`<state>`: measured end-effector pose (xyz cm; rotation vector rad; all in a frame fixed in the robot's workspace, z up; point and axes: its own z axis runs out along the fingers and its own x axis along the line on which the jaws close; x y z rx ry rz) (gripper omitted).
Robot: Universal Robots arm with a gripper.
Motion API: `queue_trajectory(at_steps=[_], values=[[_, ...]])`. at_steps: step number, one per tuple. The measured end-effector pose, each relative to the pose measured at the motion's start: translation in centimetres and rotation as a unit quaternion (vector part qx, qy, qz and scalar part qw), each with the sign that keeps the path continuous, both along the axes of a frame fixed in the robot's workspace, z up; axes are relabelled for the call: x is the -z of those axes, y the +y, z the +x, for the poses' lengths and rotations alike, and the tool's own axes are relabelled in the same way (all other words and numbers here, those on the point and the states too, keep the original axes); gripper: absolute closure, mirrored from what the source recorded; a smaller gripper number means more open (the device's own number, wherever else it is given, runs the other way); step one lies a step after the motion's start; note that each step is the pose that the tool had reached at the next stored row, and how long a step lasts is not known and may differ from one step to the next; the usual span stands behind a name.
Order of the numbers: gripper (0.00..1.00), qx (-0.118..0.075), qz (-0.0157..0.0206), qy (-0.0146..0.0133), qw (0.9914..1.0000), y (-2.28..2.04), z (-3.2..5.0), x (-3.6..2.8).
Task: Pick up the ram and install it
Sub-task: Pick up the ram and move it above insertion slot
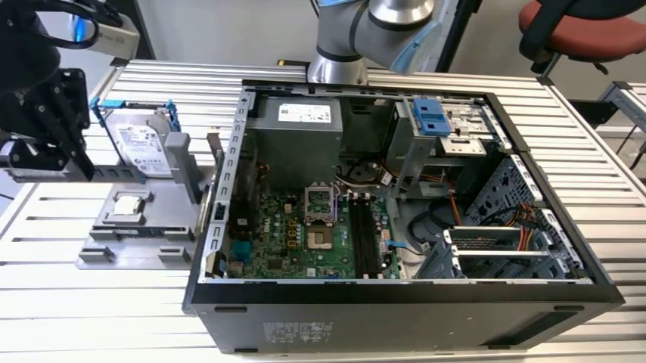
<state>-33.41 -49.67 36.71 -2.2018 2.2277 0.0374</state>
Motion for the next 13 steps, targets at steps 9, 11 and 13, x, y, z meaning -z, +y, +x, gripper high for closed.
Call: queue_trajectory(at_steps=[9, 11, 13], values=[[1.00, 0.000, 0.0001, -0.0001, 1.00000, 0.00, 0.00, -1.39], [1.00, 0.000, 0.0001, -0.0001, 1.00000, 0.00, 0.00, -1.39], [1.00, 0.000, 0.0000, -0.0001, 1.00000, 0.00, 0.00, -1.40]])
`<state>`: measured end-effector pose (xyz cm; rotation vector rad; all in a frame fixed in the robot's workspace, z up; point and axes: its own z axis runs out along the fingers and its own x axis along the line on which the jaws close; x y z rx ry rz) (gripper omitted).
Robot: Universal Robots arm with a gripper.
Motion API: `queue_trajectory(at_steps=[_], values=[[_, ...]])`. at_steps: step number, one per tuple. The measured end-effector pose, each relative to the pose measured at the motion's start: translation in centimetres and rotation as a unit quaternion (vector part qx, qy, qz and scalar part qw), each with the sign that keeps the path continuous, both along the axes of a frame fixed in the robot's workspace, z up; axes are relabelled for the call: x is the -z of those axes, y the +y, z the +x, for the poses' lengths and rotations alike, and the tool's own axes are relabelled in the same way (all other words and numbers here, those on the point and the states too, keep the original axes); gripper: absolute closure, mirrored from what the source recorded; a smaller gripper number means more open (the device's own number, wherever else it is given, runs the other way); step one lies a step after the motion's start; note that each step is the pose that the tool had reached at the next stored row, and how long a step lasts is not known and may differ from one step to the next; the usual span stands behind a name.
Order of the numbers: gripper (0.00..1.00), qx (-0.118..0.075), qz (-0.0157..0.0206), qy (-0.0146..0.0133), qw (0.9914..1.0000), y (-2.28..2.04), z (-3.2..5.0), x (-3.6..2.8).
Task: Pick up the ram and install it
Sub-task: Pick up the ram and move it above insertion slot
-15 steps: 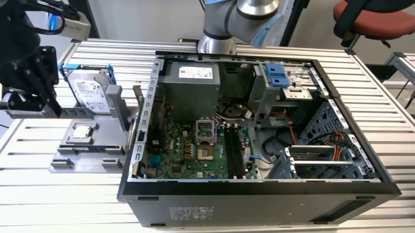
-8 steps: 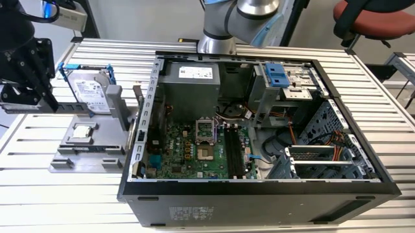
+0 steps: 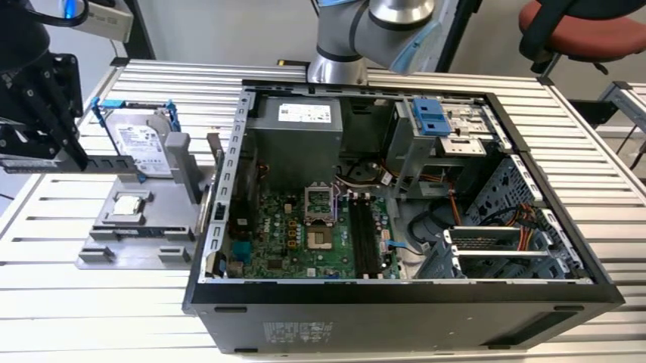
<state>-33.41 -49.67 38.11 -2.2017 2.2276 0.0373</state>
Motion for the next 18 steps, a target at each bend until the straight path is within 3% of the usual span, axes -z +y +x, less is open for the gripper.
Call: queue_trajectory(at_steps=[4, 18], values=[[1.00, 0.000, -0.0001, 0.0001, 1.00000, 0.00, 0.32, -0.01], [1.00, 0.000, 0.0000, 0.0006, 1.00000, 0.00, 3.43, -0.01]])
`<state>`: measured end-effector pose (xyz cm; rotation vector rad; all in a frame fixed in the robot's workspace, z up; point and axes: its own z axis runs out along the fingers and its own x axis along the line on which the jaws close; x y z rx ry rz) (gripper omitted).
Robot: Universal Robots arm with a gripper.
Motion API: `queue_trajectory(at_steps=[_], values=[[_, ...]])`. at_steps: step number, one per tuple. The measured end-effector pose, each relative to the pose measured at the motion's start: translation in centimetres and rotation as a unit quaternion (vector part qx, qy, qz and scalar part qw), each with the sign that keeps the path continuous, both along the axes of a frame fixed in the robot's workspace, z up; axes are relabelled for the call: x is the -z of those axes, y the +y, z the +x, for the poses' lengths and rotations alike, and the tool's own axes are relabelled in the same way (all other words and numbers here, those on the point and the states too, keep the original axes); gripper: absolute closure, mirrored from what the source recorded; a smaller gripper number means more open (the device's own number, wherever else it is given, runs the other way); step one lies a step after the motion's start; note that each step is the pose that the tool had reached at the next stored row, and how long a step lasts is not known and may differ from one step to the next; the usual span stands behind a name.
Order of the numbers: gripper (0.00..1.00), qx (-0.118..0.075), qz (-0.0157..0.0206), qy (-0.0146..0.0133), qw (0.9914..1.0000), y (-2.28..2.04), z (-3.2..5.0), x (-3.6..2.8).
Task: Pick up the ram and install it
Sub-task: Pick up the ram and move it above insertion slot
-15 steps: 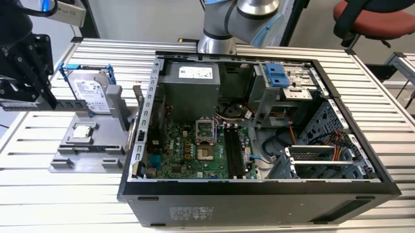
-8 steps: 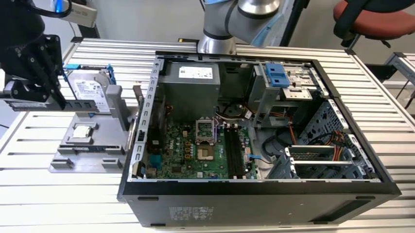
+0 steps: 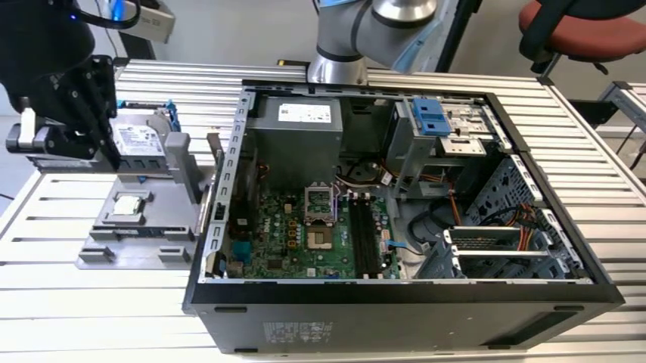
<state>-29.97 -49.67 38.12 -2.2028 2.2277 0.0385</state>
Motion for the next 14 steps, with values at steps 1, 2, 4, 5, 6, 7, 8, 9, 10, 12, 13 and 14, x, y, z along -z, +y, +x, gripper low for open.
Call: queue_trajectory(at_steps=[1, 2, 4, 5, 6, 7, 8, 9, 10, 12, 13, 14], values=[[1.00, 0.000, 0.0000, 0.0001, 1.00000, 0.00, 0.27, 0.00], [1.00, 0.000, 0.0000, 0.0002, 1.00000, 0.00, 0.54, 0.00], [1.00, 0.000, 0.0000, 0.0003, 1.00000, 0.00, 1.09, 0.00], [1.00, 0.000, -0.0001, 0.0004, 1.00000, 0.00, 1.38, -0.01], [1.00, 0.000, 0.0000, 0.0004, 1.00000, 0.00, 1.65, 0.00], [1.00, -0.001, 0.0000, 0.0005, 1.00000, 0.00, 1.97, 0.00], [1.00, -0.001, 0.0000, 0.0005, 1.00000, 0.00, 2.28, 0.00], [1.00, -0.001, 0.0000, 0.0005, 1.00000, 0.00, 2.59, 0.00], [1.00, -0.001, 0.0000, 0.0005, 1.00000, 0.00, 2.90, 0.00], [1.00, -0.001, 0.0000, 0.0006, 1.00000, 0.00, 3.59, 0.00], [1.00, -0.002, 0.0000, 0.0006, 1.00000, 0.00, 3.95, -0.01], [1.00, -0.002, 0.0000, 0.0006, 1.00000, 0.00, 4.31, 0.00]])
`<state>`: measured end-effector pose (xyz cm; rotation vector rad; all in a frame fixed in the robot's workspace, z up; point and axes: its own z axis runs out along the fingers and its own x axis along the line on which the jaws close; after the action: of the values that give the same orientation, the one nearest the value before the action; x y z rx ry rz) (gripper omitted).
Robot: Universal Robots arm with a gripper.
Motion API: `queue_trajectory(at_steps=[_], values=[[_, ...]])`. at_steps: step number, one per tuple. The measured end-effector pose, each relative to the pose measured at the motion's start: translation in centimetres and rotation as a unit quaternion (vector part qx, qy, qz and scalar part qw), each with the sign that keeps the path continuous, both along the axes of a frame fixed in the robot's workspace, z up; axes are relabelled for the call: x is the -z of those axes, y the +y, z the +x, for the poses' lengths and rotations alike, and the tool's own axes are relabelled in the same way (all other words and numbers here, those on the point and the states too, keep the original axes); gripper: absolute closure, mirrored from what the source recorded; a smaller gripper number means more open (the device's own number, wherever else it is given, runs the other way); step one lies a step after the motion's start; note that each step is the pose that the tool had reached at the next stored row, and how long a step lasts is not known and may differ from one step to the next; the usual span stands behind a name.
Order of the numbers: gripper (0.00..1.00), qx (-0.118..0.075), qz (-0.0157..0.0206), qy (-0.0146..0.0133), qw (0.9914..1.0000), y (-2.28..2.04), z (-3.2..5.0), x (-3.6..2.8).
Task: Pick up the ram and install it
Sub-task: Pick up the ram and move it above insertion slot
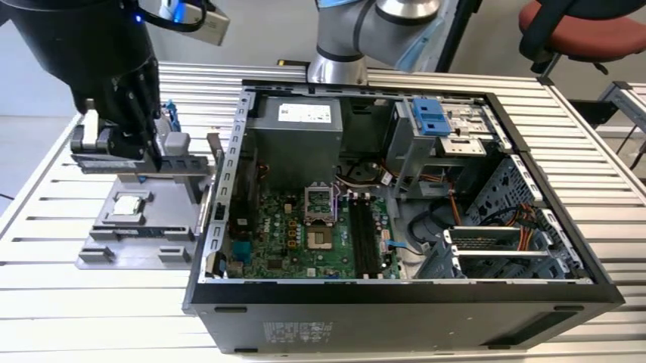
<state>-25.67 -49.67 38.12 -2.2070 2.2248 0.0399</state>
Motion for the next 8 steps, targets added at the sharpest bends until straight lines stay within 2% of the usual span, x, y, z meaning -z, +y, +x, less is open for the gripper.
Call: queue_trajectory(at_steps=[8], values=[[1.00, -0.001, 0.0000, 0.0000, 1.00000, 0.04, 2.69, 0.00]])
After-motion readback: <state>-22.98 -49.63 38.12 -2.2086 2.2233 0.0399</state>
